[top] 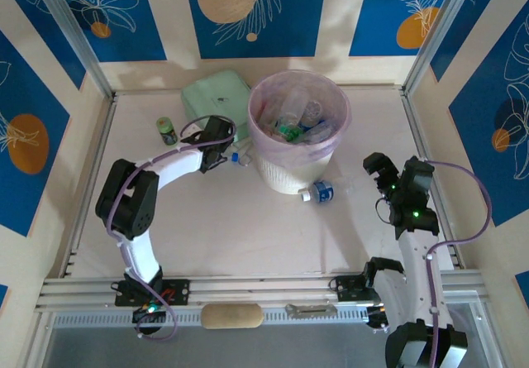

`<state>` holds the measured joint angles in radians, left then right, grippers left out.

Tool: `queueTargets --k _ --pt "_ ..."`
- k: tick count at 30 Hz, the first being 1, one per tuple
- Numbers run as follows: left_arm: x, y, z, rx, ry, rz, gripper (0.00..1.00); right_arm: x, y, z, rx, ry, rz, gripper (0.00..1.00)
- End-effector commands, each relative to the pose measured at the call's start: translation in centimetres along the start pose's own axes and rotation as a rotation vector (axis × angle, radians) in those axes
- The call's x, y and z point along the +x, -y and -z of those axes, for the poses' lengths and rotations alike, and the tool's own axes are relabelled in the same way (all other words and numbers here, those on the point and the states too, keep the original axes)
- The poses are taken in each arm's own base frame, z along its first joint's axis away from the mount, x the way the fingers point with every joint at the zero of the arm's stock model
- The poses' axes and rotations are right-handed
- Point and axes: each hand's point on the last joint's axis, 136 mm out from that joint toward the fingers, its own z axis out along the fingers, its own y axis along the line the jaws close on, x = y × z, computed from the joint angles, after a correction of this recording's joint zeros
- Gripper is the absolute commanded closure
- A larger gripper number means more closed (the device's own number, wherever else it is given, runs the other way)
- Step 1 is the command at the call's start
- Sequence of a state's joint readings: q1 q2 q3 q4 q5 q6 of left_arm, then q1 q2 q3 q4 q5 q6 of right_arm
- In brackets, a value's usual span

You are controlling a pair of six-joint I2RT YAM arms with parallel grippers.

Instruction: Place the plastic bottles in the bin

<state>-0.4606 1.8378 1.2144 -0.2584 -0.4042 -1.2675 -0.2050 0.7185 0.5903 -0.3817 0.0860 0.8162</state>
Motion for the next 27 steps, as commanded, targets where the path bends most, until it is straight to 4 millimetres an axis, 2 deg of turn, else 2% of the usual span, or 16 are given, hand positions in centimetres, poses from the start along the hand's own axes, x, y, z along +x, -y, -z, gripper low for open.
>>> queueTargets --k 1,20,22,27 --pt "0.1 -1.5 -1.6 -0.063 -0.009 0.088 0.0 0.1 0.4 0.0 0.005 0.004 -0.002 0.01" --pt "0.9 -4.0 -5.8 -0.128 -0.036 0.151 0.05 -0.3 0.4 0.3 0.004 0.012 0.0 0.01" --pt "1.0 -4.0 -6.1 -0.126 -0.043 0.151 0.07 -0.2 0.5 0.3 0.007 0.014 -0.003 0.01" --pt "1.1 -4.3 -6.3 -0.12 -0.04 0.148 0.2 -0.1 0.6 0.4 0.005 0.011 -0.005 0.01"
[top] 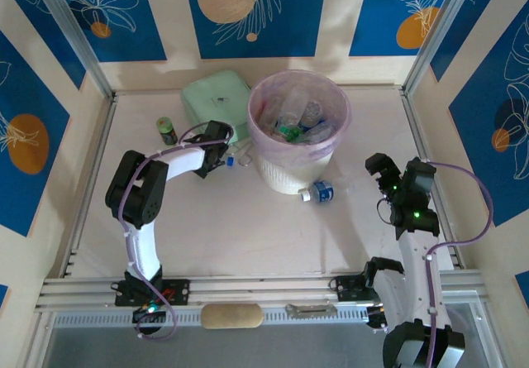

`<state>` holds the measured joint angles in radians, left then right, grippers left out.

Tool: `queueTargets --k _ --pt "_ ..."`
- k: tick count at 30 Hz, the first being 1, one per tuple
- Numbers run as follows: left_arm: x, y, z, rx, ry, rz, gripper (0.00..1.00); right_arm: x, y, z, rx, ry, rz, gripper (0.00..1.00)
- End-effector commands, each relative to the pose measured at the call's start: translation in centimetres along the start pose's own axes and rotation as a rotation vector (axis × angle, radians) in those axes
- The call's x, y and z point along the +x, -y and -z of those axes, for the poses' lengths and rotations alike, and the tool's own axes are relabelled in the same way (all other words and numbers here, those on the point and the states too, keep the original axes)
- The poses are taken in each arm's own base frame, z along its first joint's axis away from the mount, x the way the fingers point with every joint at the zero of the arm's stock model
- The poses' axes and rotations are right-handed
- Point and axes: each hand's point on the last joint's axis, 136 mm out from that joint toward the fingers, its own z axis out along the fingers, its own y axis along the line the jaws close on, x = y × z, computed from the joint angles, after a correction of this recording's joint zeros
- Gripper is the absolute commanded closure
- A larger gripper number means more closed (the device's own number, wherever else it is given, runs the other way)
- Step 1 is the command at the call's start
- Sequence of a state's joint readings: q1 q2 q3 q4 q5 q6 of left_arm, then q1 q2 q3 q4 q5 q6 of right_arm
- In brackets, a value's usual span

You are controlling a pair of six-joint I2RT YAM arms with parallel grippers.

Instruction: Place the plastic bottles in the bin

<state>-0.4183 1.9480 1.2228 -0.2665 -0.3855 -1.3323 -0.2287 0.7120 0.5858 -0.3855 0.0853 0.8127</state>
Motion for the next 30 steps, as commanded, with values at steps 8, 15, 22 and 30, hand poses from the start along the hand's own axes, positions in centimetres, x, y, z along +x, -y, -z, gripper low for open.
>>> queueTargets --k 8,15,22,30 --pt "-0.3 -1.6 -2.0 -0.007 0.015 0.075 0.35 0.3 0.1 0.3 -0.012 -0.003 -0.001 0.01" --pt "-1.4 -1.8 -0.9 0.01 0.061 0.054 0.46 0.2 -0.1 0.3 -0.019 -0.004 -0.008 0.01" --pt "-2.8 -2.0 1.5 0.048 0.124 -0.025 0.51 0.2 -0.4 0.4 -0.027 -0.006 -0.02 0.01" --pt "-4.8 -1.5 7.3 0.177 0.237 -0.196 0.52 0.4 -0.7 0.0 -0.043 -0.027 -0.045 0.01"
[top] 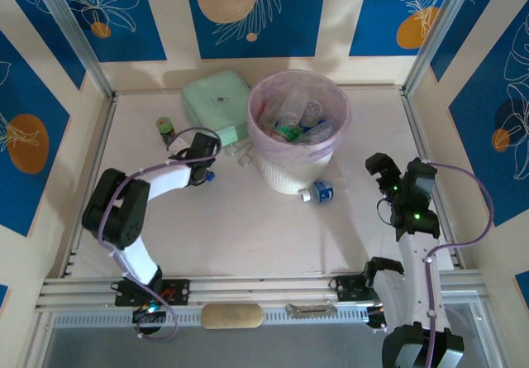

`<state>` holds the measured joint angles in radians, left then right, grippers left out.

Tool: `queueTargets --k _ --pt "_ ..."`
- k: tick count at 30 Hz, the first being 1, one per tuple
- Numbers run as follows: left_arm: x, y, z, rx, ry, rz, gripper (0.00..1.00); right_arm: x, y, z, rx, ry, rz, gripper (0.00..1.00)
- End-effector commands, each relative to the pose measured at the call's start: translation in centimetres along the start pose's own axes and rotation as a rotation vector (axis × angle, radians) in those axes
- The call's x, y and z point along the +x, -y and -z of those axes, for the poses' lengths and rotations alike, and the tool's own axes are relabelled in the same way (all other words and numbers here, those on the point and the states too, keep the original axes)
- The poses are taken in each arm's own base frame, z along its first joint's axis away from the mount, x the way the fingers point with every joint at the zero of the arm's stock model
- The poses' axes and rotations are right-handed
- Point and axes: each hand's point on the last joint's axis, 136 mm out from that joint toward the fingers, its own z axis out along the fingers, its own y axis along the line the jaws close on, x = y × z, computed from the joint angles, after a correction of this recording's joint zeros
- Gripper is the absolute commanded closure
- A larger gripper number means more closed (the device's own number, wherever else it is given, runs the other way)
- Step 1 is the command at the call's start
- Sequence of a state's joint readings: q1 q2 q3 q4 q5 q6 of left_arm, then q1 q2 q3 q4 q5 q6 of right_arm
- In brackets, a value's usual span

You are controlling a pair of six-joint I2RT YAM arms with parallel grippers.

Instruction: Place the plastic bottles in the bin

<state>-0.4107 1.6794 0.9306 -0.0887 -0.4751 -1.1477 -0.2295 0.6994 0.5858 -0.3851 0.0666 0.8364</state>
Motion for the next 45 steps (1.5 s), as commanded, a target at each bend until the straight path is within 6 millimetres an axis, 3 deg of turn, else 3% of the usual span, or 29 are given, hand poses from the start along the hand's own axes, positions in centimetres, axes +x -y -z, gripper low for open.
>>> queueTargets --k 1,11,17,24,28,32,38,45 --pt "-3.0 1.9 3.2 0.095 0.114 -0.111 0.52 0.5 -0.3 -0.4 -0.022 -0.031 -0.027 0.01" --pt "-7.3 7.1 13.0 0.38 0.229 -0.358 0.53 1.0 -0.8 -1.7 -0.031 -0.075 -0.061 0.01" --pt "-9.3 12.3 19.4 0.586 0.269 -0.475 0.54 1.4 -1.1 -2.3 -0.033 -0.099 -0.068 0.01" --pt "-9.1 18.9 25.9 0.812 0.291 -0.61 0.54 1.4 -1.4 -2.3 -0.036 -0.099 -0.063 0.01" --pt "-7.4 23.1 29.0 0.95 0.272 -0.705 0.54 1.5 -1.4 -2.2 -0.033 -0.101 -0.061 0.01" --pt "-4.3 26.9 31.0 1.062 0.221 -0.823 0.54 1.5 -1.1 -1.7 -0.026 -0.091 -0.054 0.01" --pt "0.6 30.0 30.6 1.086 0.107 -0.995 0.54 1.1 -1.0 -0.8 -0.022 -0.054 -0.04 0.01" --pt "5.5 30.6 28.9 1.011 0.036 -1.173 0.53 1.2 -0.8 -0.6 -0.024 -0.053 -0.036 0.01"
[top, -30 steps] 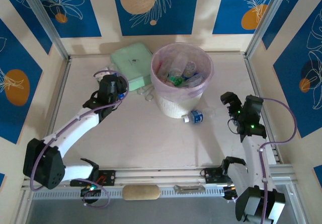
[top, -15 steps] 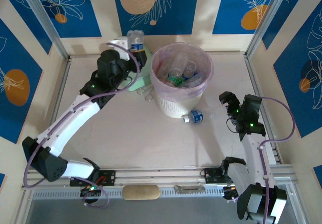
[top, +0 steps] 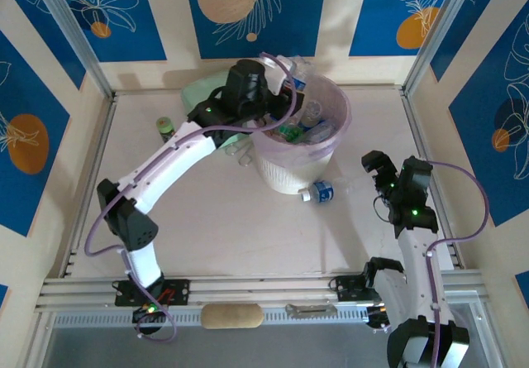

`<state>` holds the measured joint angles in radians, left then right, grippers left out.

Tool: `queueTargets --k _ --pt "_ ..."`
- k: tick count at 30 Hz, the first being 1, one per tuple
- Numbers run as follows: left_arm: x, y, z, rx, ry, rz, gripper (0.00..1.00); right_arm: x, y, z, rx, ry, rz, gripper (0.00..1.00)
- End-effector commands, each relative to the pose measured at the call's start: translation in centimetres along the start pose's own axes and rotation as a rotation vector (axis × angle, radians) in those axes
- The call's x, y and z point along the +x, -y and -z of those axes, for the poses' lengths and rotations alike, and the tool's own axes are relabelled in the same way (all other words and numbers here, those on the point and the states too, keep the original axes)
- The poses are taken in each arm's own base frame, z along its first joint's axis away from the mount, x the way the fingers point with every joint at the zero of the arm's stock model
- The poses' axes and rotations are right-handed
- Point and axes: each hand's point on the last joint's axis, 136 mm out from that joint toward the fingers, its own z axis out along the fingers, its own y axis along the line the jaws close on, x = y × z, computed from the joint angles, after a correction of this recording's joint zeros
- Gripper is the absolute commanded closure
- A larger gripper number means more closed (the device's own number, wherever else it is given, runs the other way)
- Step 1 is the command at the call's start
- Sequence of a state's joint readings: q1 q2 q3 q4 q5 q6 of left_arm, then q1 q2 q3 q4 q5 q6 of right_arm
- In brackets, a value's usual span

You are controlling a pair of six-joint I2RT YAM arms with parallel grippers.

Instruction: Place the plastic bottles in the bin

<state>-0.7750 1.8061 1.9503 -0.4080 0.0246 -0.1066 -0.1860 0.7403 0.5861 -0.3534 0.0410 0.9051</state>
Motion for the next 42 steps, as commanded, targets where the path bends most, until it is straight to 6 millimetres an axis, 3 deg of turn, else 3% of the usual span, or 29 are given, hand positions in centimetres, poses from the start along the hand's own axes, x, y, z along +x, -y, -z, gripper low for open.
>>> queueTargets --k 1,12,15,19,23,27,31,36,42 --pt "1.8 1.5 -0.3 0.005 -0.093 -0.096 0.53 0.1 0.2 0.2 0.007 0.001 0.01 0.01" --pt "5.0 3.7 -2.5 0.028 -0.204 -0.154 0.51 0.2 0.1 0.4 -0.001 -0.003 0.005 0.01" --pt "5.3 3.5 -2.8 0.017 -0.217 -0.152 0.38 0.2 0.0 0.6 -0.003 0.001 0.007 0.01" --pt "4.3 3.3 -2.2 0.0 -0.189 -0.14 0.16 0.1 -0.1 0.8 -0.003 0.003 0.011 0.01" --pt "2.0 3.0 -0.3 -0.026 -0.11 -0.116 0.01 0.3 -0.1 0.8 -0.003 -0.003 0.006 0.01" --pt "0.0 2.3 2.2 -0.066 0.012 -0.089 0.0 0.5 0.1 0.7 0.005 -0.017 0.002 0.01" --pt "-0.6 0.1 5.0 -0.174 0.122 -0.069 0.0 0.9 0.3 0.6 0.018 -0.039 -0.009 0.01" --pt "1.4 -3.5 8.0 -0.29 0.192 -0.001 0.0 1.8 0.5 0.3 0.038 -0.084 -0.029 0.01" --pt "8.2 -9.8 10.5 -0.425 0.151 0.209 0.0 4.5 0.9 -0.4 0.09 -0.184 -0.05 0.01"
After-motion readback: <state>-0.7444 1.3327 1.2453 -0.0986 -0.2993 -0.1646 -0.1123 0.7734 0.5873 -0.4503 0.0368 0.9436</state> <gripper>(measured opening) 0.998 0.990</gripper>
